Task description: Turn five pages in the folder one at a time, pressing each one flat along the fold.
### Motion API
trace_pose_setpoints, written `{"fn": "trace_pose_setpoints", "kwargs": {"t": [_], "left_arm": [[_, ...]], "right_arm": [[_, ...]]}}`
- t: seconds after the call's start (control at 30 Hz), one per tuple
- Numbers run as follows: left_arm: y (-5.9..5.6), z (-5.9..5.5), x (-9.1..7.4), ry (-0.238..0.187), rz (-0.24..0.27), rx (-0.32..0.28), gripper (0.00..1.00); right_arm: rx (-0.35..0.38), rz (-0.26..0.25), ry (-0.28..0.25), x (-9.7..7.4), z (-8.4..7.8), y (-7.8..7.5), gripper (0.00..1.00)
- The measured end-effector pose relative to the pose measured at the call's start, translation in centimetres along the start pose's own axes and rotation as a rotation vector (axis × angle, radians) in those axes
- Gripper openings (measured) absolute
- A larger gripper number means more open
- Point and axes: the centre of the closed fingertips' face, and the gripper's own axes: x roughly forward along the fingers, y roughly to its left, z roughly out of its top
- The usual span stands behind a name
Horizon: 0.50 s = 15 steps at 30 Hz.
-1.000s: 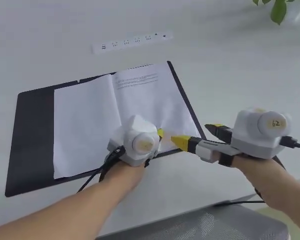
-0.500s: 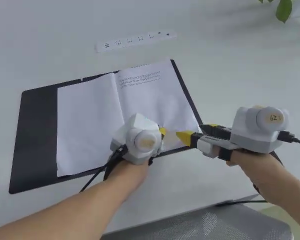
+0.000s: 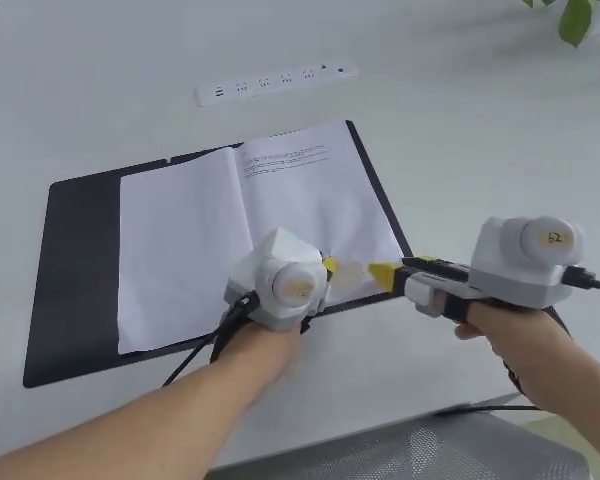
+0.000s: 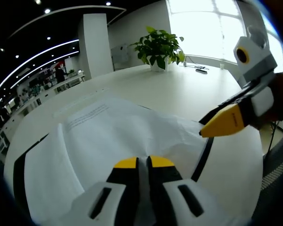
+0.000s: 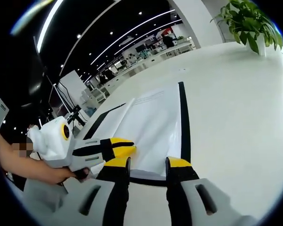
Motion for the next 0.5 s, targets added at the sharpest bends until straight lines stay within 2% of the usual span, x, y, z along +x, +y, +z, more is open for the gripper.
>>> {"fn": "trace_pose_setpoints", "kwargs": {"t": [0.3, 0.5], "left_arm": [[0.0, 0.0, 0.0, 0.001, -0.002, 0.003, 0.06], [0.0, 0.1, -0.1, 0.002, -0.003, 0.004, 0.06]], "right_arm": [[0.017, -0.035, -0.005, -0.2, 0.1, -1.2, 0.09], [0.018, -0.039, -0.010, -0.2, 0.3, -1.4, 0.00]]}}
